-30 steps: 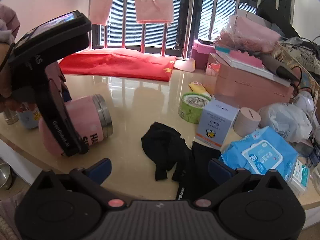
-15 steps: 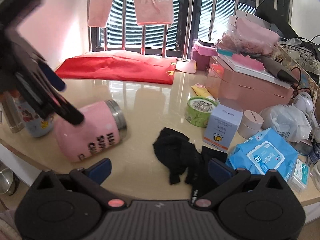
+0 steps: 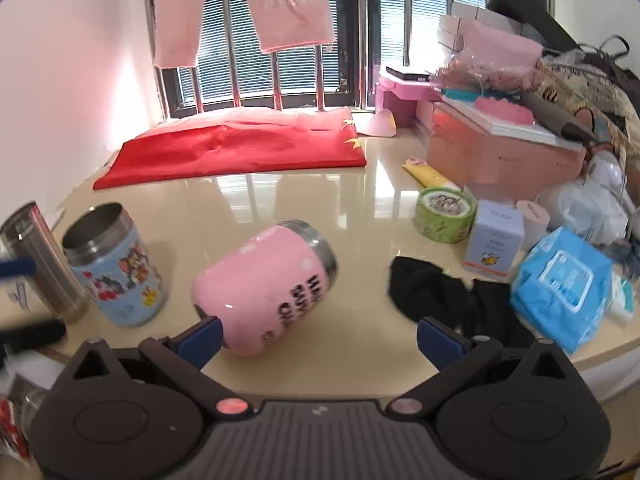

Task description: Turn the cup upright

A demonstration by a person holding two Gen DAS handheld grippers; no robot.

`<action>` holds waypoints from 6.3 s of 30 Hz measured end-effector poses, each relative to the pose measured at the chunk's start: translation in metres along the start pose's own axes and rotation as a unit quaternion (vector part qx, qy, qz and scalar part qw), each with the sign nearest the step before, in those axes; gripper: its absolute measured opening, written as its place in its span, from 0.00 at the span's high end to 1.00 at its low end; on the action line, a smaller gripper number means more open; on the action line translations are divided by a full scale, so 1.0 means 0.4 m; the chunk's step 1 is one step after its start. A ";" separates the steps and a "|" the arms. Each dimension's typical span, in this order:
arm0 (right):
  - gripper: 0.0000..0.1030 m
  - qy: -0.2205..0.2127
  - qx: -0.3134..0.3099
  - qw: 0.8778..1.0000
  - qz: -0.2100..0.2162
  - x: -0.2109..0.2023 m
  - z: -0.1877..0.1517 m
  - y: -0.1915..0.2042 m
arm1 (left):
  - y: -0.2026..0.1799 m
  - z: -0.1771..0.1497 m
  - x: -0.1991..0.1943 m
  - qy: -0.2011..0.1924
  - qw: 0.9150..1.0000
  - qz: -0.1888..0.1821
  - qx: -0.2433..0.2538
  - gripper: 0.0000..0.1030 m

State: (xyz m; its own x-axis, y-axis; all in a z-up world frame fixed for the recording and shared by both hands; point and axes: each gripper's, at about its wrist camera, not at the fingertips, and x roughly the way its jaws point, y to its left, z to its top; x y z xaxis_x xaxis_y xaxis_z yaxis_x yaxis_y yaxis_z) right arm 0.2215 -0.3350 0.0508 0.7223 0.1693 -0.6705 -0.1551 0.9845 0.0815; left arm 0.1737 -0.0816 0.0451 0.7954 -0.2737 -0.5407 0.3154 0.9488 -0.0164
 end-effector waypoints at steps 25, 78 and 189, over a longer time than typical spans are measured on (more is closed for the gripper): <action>0.11 0.175 0.156 0.972 0.022 0.398 0.163 0.105 | 0.141 -0.103 0.103 0.035 0.998 0.007 -0.043 0.00; 0.19 -0.199 -0.071 0.974 0.085 0.117 -0.011 0.143 | 0.055 -0.112 0.047 -0.012 0.998 0.035 -0.043 0.00; 0.00 -0.273 -0.057 0.959 0.050 -0.293 -0.416 0.324 | 0.110 -0.343 -0.429 -0.185 0.971 0.136 -0.067 0.00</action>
State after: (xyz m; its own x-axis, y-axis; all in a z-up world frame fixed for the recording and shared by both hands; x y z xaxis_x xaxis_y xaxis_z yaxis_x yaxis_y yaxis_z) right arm 0.0047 -0.2349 0.0172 0.9406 0.2909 -0.1751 -0.2915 0.9563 0.0233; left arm -0.0201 0.0287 0.0218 0.9793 -0.0248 -0.2011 0.0177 0.9992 -0.0372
